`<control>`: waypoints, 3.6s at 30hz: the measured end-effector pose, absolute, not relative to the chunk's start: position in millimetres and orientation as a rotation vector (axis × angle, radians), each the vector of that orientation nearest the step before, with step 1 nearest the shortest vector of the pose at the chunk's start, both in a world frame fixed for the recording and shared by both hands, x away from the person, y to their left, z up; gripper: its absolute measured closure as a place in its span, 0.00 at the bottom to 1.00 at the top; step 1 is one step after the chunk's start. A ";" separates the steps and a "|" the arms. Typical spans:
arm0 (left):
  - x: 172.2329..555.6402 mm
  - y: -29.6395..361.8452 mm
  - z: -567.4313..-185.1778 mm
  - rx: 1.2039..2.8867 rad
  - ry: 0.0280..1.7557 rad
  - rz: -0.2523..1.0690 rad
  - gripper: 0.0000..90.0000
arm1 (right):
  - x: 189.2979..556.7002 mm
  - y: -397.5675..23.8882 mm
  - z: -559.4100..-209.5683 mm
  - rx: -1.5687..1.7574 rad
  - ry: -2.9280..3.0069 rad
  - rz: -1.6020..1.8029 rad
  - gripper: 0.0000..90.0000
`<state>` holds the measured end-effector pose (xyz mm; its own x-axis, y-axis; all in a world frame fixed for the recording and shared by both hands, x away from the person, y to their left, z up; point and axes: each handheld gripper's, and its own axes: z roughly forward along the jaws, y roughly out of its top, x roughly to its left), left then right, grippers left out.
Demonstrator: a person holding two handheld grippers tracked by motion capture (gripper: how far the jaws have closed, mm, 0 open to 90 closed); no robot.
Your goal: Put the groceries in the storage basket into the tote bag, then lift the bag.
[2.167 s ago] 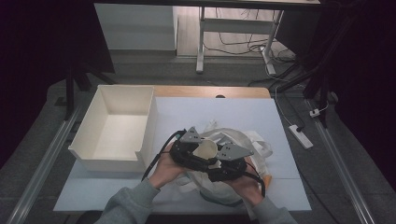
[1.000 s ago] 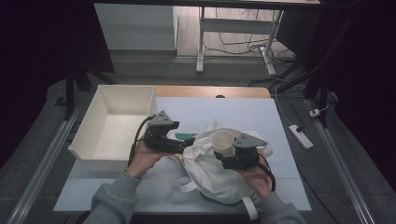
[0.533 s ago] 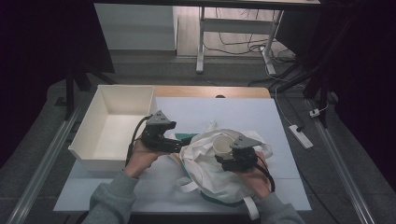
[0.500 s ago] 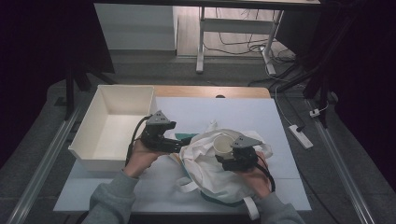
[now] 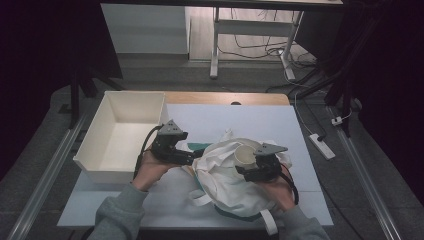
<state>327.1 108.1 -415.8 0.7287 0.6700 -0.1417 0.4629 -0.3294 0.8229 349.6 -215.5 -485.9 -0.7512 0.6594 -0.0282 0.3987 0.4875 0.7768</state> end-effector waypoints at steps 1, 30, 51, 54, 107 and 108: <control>327.3 107.8 -416.0 1.990 0.861 0.276 0.17 | 348.8 -214.4 -486.3 0.883 2.410 1.131 0.24; 324.8 98.1 -422.6 2.039 0.839 0.274 0.17 | 328.2 -215.4 -479.1 0.829 2.421 1.193 0.13; 318.0 95.7 -436.6 2.076 0.881 0.239 0.17 | 313.3 -264.9 -459.2 0.878 2.287 1.262 0.22; 314.3 97.4 -439.4 2.081 0.881 0.228 0.19 | 312.4 -271.1 -457.5 0.886 2.277 1.258 0.24; 319.3 93.3 -465.7 2.022 1.117 0.276 0.61 | 307.2 -290.4 -460.5 0.938 2.270 1.174 0.29; 319.1 93.6 -466.3 2.028 1.123 0.277 0.61 | 307.0 -290.6 -460.5 0.938 2.269 1.174 0.29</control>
